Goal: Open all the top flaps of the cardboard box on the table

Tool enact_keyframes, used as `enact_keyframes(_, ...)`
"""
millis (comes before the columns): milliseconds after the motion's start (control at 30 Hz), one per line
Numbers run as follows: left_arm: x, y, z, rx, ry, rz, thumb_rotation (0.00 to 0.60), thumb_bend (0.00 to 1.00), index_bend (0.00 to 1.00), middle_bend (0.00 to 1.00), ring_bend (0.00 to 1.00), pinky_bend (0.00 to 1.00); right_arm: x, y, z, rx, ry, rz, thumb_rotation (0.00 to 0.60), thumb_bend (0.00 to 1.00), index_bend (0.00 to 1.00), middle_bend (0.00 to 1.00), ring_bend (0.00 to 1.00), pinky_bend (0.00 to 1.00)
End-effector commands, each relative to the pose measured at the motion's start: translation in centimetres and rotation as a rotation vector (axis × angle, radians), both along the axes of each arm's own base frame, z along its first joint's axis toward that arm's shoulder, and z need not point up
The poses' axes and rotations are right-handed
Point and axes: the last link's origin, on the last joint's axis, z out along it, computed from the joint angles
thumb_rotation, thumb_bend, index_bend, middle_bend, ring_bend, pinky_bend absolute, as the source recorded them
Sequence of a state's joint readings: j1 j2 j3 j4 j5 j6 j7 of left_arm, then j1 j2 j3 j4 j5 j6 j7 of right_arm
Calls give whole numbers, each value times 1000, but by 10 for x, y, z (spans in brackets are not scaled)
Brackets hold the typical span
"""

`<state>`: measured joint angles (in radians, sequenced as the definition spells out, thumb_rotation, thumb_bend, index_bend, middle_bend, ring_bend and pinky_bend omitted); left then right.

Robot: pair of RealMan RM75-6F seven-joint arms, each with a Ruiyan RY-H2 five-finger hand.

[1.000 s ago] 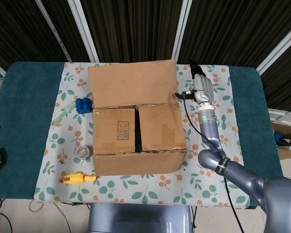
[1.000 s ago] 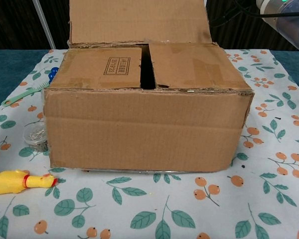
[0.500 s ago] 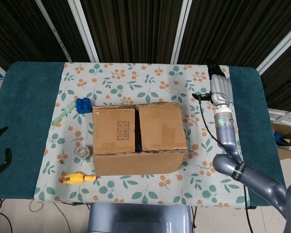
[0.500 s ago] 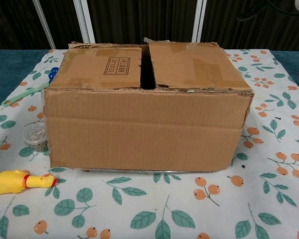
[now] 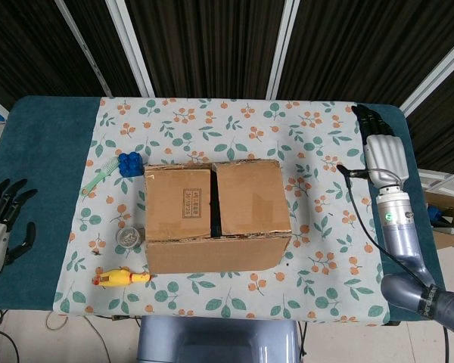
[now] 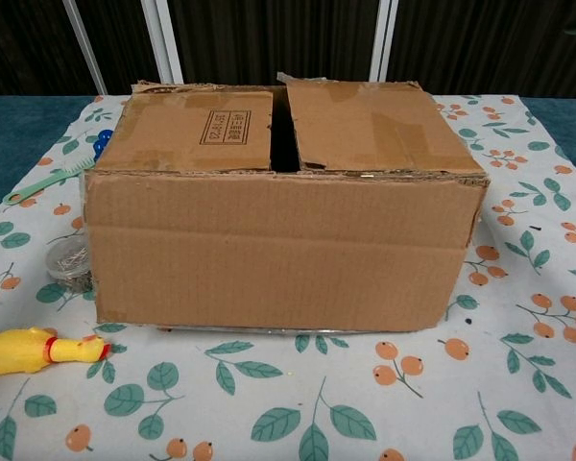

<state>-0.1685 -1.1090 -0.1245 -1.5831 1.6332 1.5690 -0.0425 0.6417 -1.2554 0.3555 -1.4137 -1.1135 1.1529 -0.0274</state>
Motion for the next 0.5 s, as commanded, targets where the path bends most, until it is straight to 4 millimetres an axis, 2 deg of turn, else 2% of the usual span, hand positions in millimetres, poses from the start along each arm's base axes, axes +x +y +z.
enact_keyframes(33,8,11,0,-51,22,-21,600,526,173,97,0,0,0,11,1,76,72,37,600,46,19,103,107,192)
enact_keyframes(167,13,14,-1,-79,19,-20,600,526,171,99,0,0,10,16,3,145,183,141,600,58,18,109,109,192)
enact_keyframes(233,13,11,-2,-88,10,-9,600,526,171,100,0,0,21,18,2,191,245,212,600,99,19,114,108,192)
enact_keyframes(300,11,8,-2,-84,16,4,600,526,171,100,0,0,36,20,-2,237,292,290,600,186,23,124,108,192)
enact_keyframes(400,9,6,-4,-78,22,22,600,526,171,100,0,0,58,24,-12,304,380,391,600,270,30,129,108,192)
enact_keyframes(500,8,5,-7,-77,24,46,600,526,167,98,0,0,78,29,-28,358,451,475,600,286,33,131,108,192)
